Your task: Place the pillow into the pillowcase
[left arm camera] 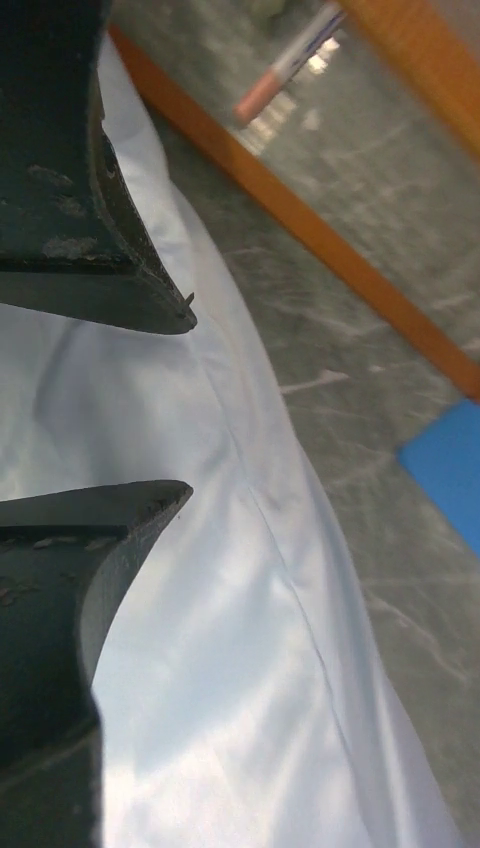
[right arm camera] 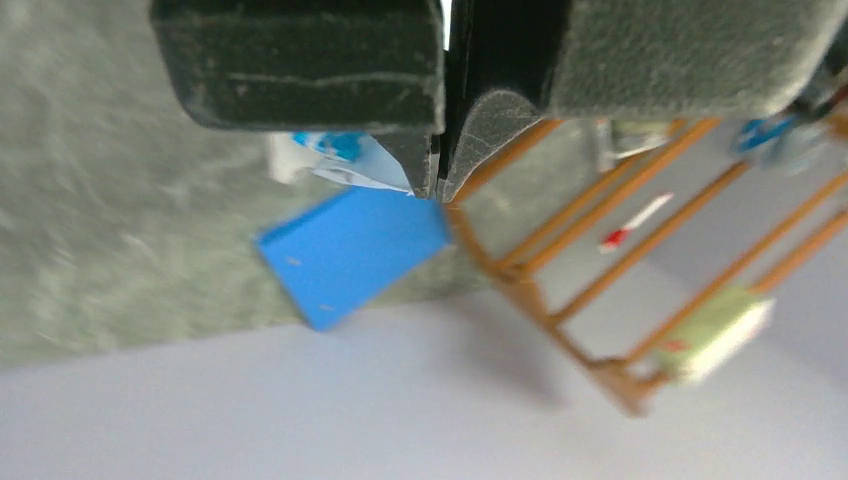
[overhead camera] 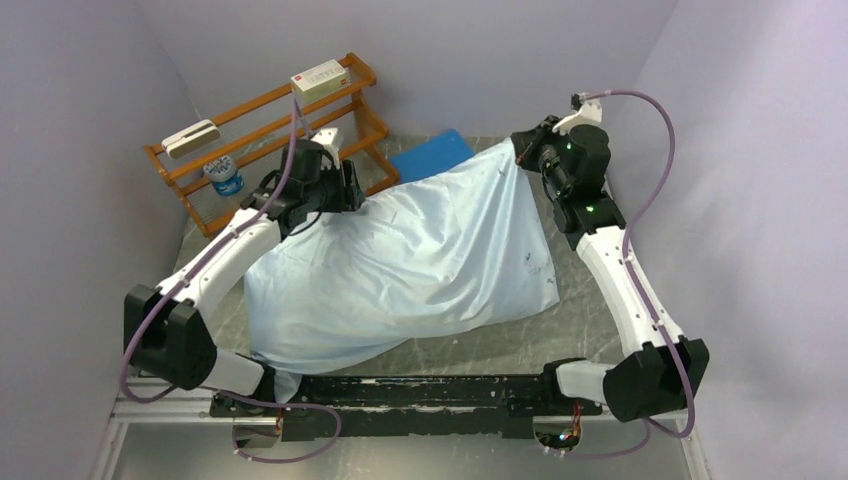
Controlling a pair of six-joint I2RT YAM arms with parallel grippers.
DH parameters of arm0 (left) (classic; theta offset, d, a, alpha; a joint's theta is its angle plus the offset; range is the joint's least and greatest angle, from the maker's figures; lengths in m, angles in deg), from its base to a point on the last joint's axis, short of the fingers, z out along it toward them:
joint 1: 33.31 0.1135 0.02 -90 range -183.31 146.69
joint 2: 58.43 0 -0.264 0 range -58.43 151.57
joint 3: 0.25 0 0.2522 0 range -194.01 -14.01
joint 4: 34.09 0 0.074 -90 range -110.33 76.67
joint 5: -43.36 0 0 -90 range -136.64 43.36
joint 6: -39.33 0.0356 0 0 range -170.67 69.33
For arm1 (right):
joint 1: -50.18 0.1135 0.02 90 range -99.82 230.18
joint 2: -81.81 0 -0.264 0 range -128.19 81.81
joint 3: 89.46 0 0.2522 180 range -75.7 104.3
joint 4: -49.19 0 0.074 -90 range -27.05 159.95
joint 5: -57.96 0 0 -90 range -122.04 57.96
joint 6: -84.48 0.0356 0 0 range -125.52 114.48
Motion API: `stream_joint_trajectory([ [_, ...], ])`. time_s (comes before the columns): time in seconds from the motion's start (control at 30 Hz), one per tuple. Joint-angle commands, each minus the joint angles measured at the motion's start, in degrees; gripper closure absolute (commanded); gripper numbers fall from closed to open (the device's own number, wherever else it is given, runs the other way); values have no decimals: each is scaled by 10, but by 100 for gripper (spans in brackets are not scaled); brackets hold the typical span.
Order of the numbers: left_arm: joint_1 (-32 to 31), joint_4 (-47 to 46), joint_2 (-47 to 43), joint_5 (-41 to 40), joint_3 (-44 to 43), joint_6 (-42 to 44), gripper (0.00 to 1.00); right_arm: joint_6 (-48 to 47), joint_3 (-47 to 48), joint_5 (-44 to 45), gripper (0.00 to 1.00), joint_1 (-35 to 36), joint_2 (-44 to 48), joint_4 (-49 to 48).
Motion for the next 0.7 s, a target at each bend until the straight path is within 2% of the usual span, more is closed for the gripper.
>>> stream_joint_trajectory([
  [0.0, -4, 7, 31, -20, 31, -3, 39, -20, -28, 197, 100, -46, -27, 47],
  [0.1, -4, 27, 49, -30, 16, 9, 39, 5, -4, 191, 100, -147, -80, 91],
  [0.17, -4, 35, 56, -31, 10, 14, 39, -1, 6, 178, 100, -166, -92, 87],
  [0.2, -4, 36, 56, -31, 10, 16, 39, -8, 9, 174, 89, -166, -90, 79],
  [0.27, -4, 35, 56, -46, 12, 16, 39, -6, 25, 161, 48, -161, -90, 88],
  [0.3, -5, 35, 56, -50, 11, 16, 39, -3, 35, 167, 39, -156, -92, 101],
  [0.4, -5, 42, 54, -57, 10, 15, 39, -9, 34, 188, 37, -143, -83, 103],
  [0.53, -4, 70, 49, -88, 10, 14, 38, -14, 29, 166, 36, -123, -75, 115],
  [0.6, -4, 99, 44, -114, 0, 4, 38, -11, 9, 118, 37, -113, -67, 106],
  [0.67, -4, 121, 33, -144, -7, -6, 38, -6, -27, 27, 41, -112, -49, 65],
])
